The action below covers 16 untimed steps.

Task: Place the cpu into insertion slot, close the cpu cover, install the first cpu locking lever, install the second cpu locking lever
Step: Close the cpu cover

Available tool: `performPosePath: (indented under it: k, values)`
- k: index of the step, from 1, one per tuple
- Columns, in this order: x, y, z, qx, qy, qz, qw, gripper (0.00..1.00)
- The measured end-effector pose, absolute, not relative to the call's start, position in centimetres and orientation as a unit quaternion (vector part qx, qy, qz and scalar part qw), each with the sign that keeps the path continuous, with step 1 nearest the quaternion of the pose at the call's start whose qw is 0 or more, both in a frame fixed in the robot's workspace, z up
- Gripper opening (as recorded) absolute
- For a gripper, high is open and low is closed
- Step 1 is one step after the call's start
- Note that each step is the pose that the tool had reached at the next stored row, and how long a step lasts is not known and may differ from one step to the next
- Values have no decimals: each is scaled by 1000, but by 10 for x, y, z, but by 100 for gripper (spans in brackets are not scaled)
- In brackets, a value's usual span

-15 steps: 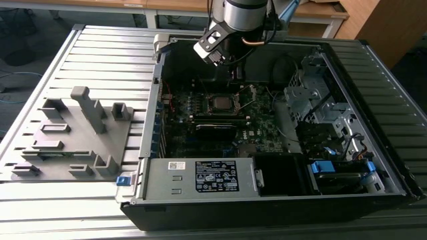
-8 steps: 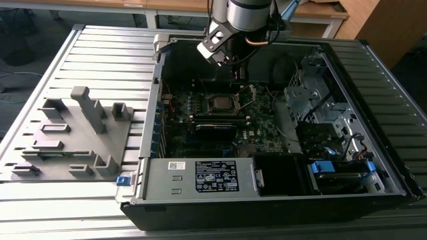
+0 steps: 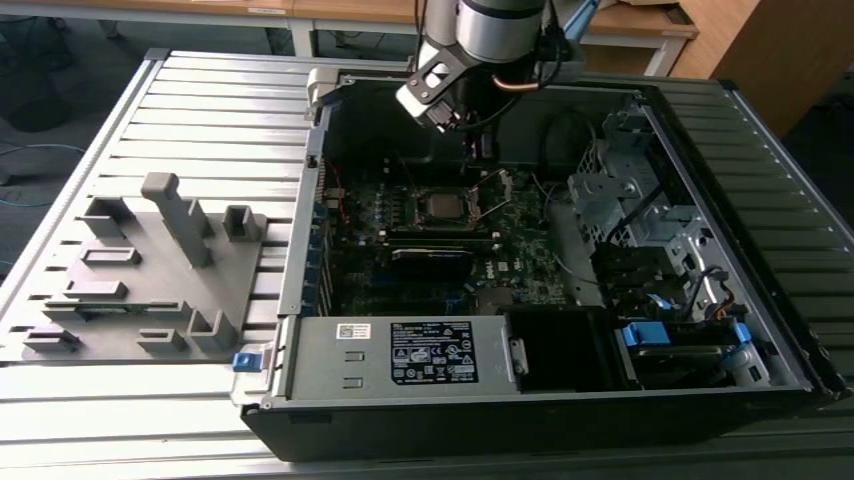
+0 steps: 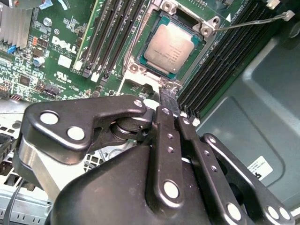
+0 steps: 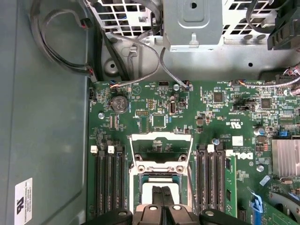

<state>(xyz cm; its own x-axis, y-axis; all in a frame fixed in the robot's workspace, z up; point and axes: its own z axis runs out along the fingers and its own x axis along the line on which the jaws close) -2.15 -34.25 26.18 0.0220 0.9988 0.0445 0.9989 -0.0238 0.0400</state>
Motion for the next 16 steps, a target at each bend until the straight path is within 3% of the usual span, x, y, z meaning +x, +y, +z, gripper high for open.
performPosePath:
  k: [16]
  values:
    - [-16,-342,262,-715,-699,-30,1,11]
